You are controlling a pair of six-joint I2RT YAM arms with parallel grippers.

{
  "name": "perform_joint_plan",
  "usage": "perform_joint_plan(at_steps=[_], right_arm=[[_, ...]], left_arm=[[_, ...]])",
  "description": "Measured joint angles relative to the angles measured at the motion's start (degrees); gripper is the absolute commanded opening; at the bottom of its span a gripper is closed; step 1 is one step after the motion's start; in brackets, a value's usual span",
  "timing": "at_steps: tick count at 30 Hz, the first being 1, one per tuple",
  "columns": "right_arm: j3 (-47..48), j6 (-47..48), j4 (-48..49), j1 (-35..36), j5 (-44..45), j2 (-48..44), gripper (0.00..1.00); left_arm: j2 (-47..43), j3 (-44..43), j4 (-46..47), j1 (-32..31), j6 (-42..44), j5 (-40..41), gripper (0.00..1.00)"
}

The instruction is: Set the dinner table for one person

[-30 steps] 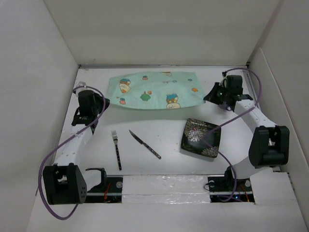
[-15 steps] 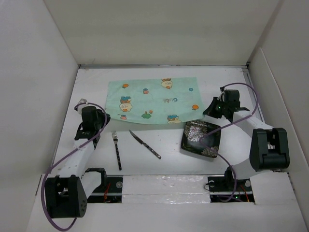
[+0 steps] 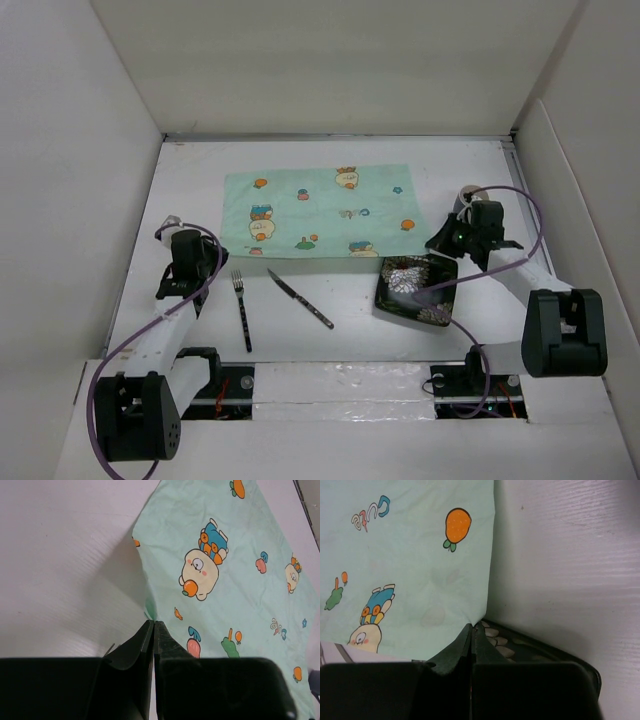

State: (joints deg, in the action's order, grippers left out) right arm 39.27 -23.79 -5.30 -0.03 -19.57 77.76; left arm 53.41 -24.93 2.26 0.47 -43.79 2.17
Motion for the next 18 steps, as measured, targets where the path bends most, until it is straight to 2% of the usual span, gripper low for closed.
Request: perform_joint_plan(at_steps=[5,6,8,9,10,11,13,18], right_arm=[[-1.95,-0.22,0.31,0.0,0.04,-2.29,0.0],[-2.08,-0.24,0.33,0.0,0.04,-2.4,0.04],[-2.32,-0.44,0.61,0.0,0.07,-2.43,0.12],[-2.43,-0.48,0.66,0.0,0.07,-2.4,0.21],[-2.58,-0.61,0.7,0.0,0.07,-2.43,0.25],[-2.67,-0.68,0.79,0.0,0.11,-2.43,0.28],[-2.71,-0.7,0.76,0.0,0.33,-2.6,0.33],[-2.71,-0.92,-0.37,0.0,2.08,-7.63,0.42]], left_arm=[[0.09,0.0,0.02,0.0,-0.04,0.02,0.0],[0.09,0.02,0.0,0.0,-0.04,0.04,0.0],[0.07,0.04,0.0,0.0,-0.04,0.07,0.13],[0.07,0.04,0.0,0.0,-0.15,0.07,0.21],[0.0,0.04,0.0,0.0,-0.15,0.11,0.34],[-0.15,0.04,-0.02,0.0,0.0,0.09,0.39],[-1.11,0.04,-0.13,0.0,-0.31,-0.02,0.44],[-6.56,-0.74,-0.87,0.0,-0.42,-0.68,0.45]])
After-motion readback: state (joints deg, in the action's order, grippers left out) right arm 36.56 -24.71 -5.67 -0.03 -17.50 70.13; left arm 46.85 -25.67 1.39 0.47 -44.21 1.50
